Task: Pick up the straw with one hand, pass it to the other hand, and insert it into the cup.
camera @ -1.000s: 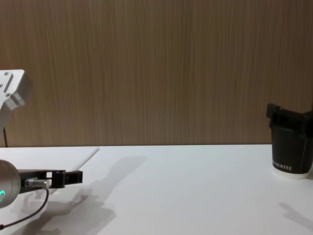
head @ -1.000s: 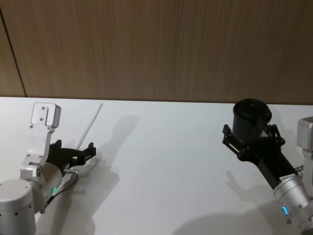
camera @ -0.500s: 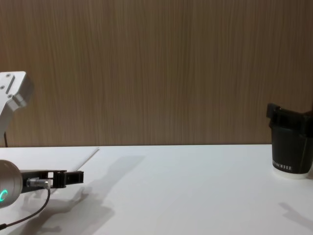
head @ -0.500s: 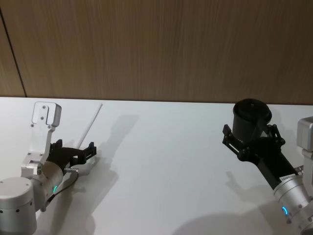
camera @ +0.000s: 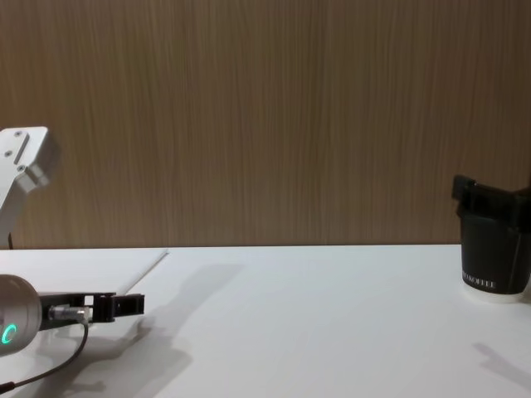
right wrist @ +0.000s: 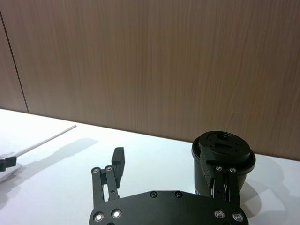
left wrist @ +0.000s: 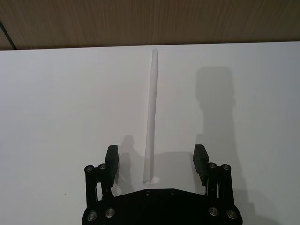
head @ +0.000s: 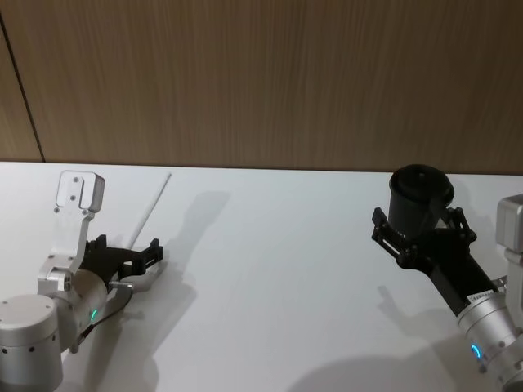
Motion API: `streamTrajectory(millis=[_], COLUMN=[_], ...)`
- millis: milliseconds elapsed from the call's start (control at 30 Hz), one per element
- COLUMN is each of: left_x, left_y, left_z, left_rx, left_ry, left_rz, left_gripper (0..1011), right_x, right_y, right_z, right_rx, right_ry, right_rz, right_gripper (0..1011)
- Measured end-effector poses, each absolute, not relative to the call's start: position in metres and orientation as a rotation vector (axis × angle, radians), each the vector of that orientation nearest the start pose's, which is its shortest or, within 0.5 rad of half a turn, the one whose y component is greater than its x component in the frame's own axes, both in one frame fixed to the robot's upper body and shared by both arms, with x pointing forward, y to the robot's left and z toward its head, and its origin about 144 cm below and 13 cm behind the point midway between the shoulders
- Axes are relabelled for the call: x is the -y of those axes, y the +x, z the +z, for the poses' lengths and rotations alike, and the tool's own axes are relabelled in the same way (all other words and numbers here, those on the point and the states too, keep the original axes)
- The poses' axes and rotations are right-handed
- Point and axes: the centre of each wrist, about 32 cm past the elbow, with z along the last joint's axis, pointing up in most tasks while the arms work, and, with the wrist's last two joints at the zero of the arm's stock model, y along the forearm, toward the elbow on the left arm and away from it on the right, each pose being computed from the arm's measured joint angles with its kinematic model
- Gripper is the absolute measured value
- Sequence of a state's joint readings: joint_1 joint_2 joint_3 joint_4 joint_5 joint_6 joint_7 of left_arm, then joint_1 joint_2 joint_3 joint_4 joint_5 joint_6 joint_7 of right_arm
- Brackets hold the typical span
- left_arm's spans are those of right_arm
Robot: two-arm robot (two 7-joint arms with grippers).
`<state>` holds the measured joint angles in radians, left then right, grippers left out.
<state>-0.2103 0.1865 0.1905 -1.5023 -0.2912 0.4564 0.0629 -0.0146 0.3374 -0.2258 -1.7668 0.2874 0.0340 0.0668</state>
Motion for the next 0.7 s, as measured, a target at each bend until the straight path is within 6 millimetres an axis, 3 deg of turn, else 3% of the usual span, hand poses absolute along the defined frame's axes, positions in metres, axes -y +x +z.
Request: streamTrajectory(millis=[700], left_x=[-0.2254], left_y=[0.5150], left_z=[1.1825], left_rx=[-0.320], left_ry=[0.267], left_rz=[1.425], left_gripper=[1000], right_x=[0.2371], right_y=[0.4433], right_z=[1.1887], right_rx=[0.075], right_ry=[0.026], right_rz=[-1.229], right_gripper=[1001])
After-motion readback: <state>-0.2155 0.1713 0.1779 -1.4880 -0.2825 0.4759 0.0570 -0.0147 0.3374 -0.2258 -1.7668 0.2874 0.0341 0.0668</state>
